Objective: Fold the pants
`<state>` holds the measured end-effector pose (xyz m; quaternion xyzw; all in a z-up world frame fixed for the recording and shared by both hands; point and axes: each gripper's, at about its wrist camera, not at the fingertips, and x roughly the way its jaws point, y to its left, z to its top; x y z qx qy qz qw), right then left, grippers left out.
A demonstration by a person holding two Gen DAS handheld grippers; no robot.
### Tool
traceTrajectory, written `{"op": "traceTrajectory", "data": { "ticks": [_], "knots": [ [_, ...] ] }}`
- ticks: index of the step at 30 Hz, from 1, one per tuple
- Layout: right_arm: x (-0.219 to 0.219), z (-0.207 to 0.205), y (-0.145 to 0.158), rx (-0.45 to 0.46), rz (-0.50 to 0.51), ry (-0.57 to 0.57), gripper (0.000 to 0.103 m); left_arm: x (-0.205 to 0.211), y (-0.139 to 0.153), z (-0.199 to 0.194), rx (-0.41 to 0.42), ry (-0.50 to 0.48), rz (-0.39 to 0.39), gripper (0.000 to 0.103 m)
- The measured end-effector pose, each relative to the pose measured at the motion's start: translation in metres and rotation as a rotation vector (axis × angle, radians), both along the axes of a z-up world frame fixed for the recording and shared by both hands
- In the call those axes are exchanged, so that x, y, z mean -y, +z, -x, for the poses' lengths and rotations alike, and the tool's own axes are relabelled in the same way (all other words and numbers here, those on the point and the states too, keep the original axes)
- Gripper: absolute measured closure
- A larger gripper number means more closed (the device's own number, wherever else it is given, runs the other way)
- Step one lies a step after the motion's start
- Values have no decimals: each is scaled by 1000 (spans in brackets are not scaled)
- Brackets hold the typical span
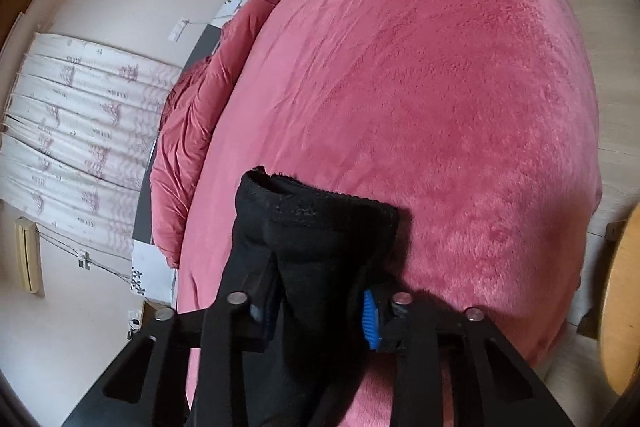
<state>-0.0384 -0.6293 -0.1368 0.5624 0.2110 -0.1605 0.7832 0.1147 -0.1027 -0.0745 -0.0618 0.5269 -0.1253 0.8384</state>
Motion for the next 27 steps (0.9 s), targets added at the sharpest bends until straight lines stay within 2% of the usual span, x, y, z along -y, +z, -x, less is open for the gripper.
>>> {"op": "traceTrajectory", "data": {
  "ticks": [5, 10, 12, 17, 22, 27],
  "knots": [
    [-8, 5, 21, -28, 23, -6, 81, -5, 3, 2, 18, -8, 18, 68],
    [-38, 2, 77, -23, 152, 27, 81, -30, 8, 5, 18, 28, 107, 68],
    [-55, 0, 98, -10, 190, 52, 81, -43, 12, 7, 45, 62, 114, 68],
    [-107, -12, 146, 13, 292, 118, 81, -73, 13, 10, 56, 116, 109, 68],
    [-169, -28, 187, 22, 423, 187, 81, -103, 10, 19, 65, 167, 137, 68],
    [-240, -41, 212, 60, 550, 291, 81, -123, 7, 37, 77, 183, 169, 68]
  ]
}}
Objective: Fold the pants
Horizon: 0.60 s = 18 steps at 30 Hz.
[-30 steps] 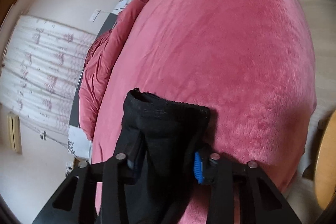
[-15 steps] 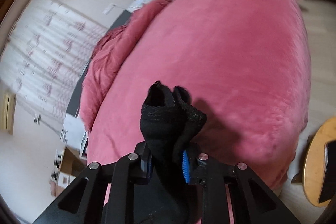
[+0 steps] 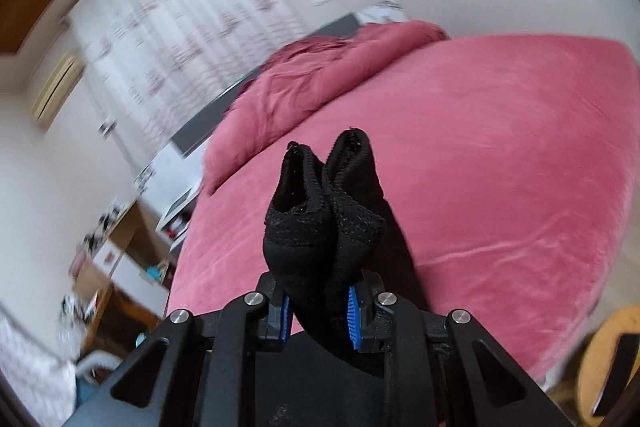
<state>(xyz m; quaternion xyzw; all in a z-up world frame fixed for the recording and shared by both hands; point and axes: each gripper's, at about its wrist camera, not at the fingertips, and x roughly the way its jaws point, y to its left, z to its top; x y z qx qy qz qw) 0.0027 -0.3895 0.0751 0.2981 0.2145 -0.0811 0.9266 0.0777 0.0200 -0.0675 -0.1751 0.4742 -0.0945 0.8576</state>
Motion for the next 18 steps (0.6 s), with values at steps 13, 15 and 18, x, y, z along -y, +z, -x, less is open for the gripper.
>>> {"op": "traceTrajectory", "data": {
  "ticks": [13, 15, 18],
  "knots": [
    [-148, -36, -62, -138, 121, 310, 81, -24, -17, 1, -6, 8, 74, 68],
    [-164, -45, -80, -181, 144, 340, 81, -25, -16, 1, -8, 7, 79, 68],
    [-184, -52, -108, -243, 187, 379, 81, -22, -16, 0, -8, 3, 81, 68]
  ]
}}
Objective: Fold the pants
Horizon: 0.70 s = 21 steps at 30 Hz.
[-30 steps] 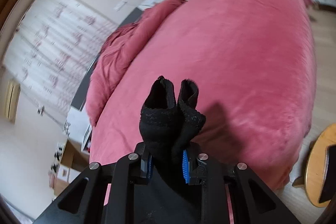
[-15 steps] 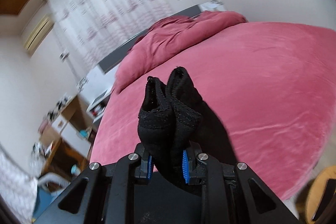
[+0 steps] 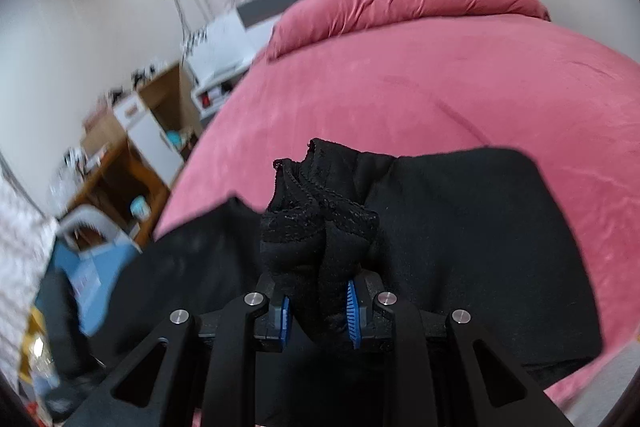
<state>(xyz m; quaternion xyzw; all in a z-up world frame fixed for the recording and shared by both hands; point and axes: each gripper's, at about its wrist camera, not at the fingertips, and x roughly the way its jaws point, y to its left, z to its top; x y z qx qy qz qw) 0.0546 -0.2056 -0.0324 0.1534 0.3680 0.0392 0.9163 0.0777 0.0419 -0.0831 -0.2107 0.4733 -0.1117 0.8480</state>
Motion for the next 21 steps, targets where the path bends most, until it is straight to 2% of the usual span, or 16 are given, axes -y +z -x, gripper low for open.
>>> {"op": "traceTrajectory", "data": {
  "ticks": [5, 7, 8, 10, 11, 12, 16, 21],
  "knots": [
    [-21, -10, -36, -90, 99, 53, 77, 2, -1, 2, 3, -11, 0, 68],
    [-20, -13, -47, -125, 84, 57, 76, 3, -1, 3, 5, -14, 4, 68],
    [-19, -10, -48, -115, 81, 56, 73, 3, -1, 3, 5, -15, 4, 68],
    [-21, -6, -47, -110, 64, 88, 58, 3, -2, 2, 5, -16, 7, 68],
    [-21, -6, -46, -110, 43, 110, 46, 2, -2, 2, 5, -16, 11, 68],
    [-22, -3, -45, -109, 10, 139, 39, 2, -2, 2, 3, -14, 13, 68],
    [-20, 11, -39, -99, -33, 195, 37, 0, -2, 2, -1, -15, 28, 68],
    [10, 27, -22, -85, -194, 229, 37, -1, -1, 2, -6, -36, 91, 68]
  ]
}}
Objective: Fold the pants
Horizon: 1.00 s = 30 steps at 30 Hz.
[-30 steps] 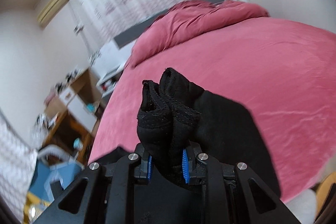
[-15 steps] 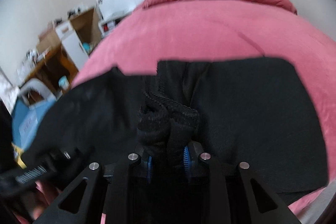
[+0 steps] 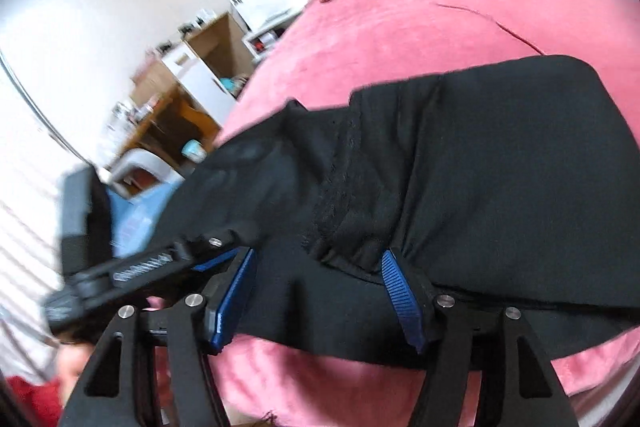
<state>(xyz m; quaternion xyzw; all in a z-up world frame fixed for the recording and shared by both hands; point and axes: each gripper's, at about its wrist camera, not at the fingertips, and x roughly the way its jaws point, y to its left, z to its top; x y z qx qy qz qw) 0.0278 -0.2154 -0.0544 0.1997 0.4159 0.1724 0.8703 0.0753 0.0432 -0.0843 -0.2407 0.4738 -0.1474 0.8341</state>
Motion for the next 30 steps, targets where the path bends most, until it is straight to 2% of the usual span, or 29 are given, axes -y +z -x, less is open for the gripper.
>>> {"op": "traceTrajectory", "data": {
  "ticks": [2, 4, 6, 8, 10, 12, 14, 17, 20, 22, 27, 29, 30],
  "knots": [
    [16, 10, 18, 67, -1, -22, 37, 0, 0, 1, -4, -5, 36, 66],
    [35, 20, 36, 148, 26, -69, 40, 0, 1, 2, -1, -4, 64, 54],
    [60, 26, 45, 189, 56, -158, 51, 2, 6, 3, 13, -10, 100, 48],
    [83, 21, 45, 170, 69, -257, 60, 5, 12, 2, 24, -16, 128, 43],
    [106, 17, 36, 113, 94, -349, 70, 9, 17, -1, 30, -18, 155, 39],
    [122, 11, 22, 52, 71, -388, 72, 12, 20, -4, 29, -22, 175, 38],
    [136, 14, 10, 33, -2, -408, 73, 18, 25, -9, 34, -30, 177, 37],
    [134, 15, 7, 39, -104, -341, 72, 24, 29, -16, 34, -19, 142, 35],
    [107, 16, 11, 59, -62, -238, 72, 29, 26, -20, 12, -20, 146, 35],
    [90, 17, 12, 69, -72, -189, 72, 29, 24, -21, 7, -12, 148, 35],
    [66, 3, -1, 19, -120, -118, 63, 27, 16, -22, -23, -3, 166, 35],
    [57, 3, -8, 11, -126, -109, 63, 28, 17, -23, -18, 5, 177, 33],
    [58, 4, -7, 13, -115, -120, 63, 30, 18, -25, -20, 2, 190, 29]
  ]
}}
